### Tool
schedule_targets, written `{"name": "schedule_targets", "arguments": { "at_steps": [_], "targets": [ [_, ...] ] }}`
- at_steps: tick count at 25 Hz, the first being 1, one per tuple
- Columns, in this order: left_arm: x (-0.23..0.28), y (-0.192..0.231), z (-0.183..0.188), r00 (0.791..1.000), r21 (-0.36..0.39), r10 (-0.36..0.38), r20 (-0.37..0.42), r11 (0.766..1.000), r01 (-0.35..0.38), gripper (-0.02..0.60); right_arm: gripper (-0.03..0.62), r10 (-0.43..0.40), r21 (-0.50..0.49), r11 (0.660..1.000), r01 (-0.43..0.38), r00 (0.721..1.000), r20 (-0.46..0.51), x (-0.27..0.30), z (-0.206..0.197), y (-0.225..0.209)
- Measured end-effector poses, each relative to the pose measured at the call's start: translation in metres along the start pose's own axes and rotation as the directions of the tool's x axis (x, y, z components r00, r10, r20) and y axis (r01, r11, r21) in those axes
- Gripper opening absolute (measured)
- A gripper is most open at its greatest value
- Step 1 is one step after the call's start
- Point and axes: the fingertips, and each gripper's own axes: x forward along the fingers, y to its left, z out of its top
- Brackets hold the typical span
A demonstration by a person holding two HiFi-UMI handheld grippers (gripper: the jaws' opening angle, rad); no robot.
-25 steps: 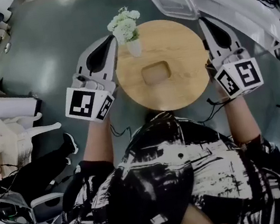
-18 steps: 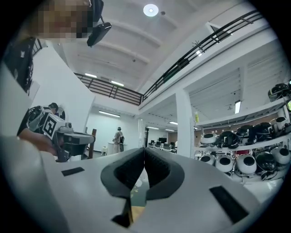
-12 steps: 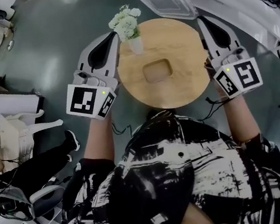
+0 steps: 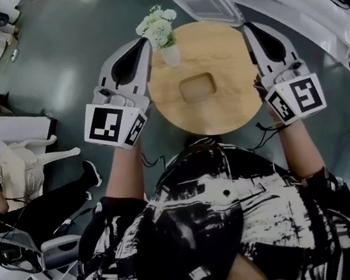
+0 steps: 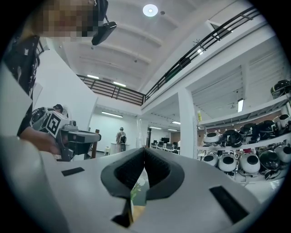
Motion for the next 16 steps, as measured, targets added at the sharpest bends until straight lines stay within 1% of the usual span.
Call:
{"name": "schedule_targets", "arguments": {
  "at_steps": [9,16],
  "targets": [
    [0.0035,0.0042,-0.0075,1.0,-0.004,-0.002,-0.002,1.0,0.002,-0.002,0.002,0.003,0.001,1.0,-0.003,1.0,-0.002,0.0064,-0.0068,0.0003],
    [0.0039,0.0052,-0.0055,1.0,-0.004,-0.001,0.001,1.0,0.001,-0.002,0.002,0.01,0.003,1.0,-0.01,1.0,-0.002,0.009,-0.0058,0.0008]
  ]
}}
